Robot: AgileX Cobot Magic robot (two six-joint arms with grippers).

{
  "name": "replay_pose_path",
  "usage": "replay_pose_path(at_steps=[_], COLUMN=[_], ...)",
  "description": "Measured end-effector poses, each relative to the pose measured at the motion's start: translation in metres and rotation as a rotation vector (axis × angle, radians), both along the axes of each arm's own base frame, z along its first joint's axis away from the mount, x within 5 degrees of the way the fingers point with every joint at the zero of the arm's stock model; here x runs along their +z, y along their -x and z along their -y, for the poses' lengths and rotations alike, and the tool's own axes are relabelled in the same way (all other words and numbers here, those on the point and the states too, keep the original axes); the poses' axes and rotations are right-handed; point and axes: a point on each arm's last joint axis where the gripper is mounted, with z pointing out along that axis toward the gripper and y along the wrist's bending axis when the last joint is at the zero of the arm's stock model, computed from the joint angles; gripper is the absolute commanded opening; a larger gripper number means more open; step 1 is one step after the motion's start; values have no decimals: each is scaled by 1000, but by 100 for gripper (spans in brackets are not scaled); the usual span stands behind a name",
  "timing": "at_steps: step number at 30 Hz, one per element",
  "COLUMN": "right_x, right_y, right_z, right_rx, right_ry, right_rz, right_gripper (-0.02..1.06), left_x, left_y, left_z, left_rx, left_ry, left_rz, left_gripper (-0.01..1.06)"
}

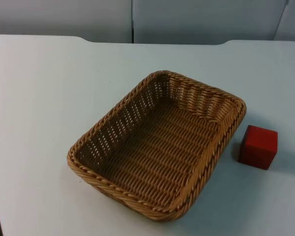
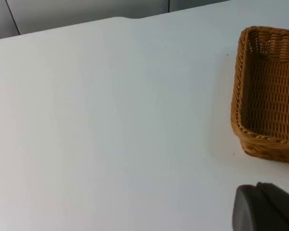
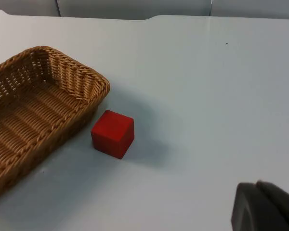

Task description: Pick up the basket with the left hand and place the cube into the basket with the right hand.

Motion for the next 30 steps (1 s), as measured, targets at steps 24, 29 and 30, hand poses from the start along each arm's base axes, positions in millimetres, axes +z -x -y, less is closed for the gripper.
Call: replay_pose_path(at_steps=[24,29,30], right_x=[0,0,0], right_y=[0,0,0], right_z=[0,0,0], right_rx=[-1,-1,-1], right_ry=[2,2,2], right_rz=[0,0,0], right_gripper=[0,0,0], left_x=[27,-9,-20], left_y=[-233,-285,-294], left_z=[98,127,135], left_rx=[-477,-554,-574], left_ry=[127,78,55], left_rz=[-551,-653,-669], left_gripper=[69,70,70])
